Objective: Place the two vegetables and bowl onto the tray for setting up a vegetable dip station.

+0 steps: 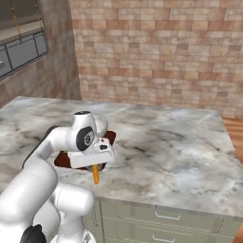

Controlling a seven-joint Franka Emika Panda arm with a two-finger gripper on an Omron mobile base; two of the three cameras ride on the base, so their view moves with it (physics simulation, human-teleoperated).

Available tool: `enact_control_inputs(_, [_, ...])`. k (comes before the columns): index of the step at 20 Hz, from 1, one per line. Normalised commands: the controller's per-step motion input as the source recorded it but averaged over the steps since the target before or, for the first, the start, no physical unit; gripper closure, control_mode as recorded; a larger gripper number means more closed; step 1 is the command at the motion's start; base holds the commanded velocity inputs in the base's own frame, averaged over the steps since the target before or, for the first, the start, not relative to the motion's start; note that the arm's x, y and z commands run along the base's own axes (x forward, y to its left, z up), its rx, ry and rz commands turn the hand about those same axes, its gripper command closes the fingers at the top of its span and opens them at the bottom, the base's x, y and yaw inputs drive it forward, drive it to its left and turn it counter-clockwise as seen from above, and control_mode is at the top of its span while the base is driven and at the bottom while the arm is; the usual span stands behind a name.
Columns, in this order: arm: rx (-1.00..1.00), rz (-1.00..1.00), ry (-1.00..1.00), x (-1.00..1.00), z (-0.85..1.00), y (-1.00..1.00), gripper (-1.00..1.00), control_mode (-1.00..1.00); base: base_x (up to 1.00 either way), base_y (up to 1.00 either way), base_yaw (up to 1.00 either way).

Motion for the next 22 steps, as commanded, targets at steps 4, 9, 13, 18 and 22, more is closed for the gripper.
enact_control_inputs(4, [0.00, 0.42, 0.00, 0.01, 0.06, 0.22, 1.00, -1.00, 0.00, 0.00, 0.00])
enact_control_inputs(9, [0.00, 0.51, 0.00, 0.10, 0.02, 0.20, 1.00, -1.00, 0.00, 0.00, 0.00])
enact_control_inputs(13, [0.00, 0.50, 0.00, 0.18, 0.00, 0.22, 1.00, -1.00, 0.00, 0.00, 0.00])
enact_control_inputs(18, [0.02, 0.42, 0.05, 0.23, 0.00, 0.24, 1.00, -1.00, 0.00, 0.00, 0.00])
enact_control_inputs(22, [0.06, 0.29, 0.18, 0.23, 0.00, 0.27, 1.00, -1.00, 0.00, 0.00, 0.00])
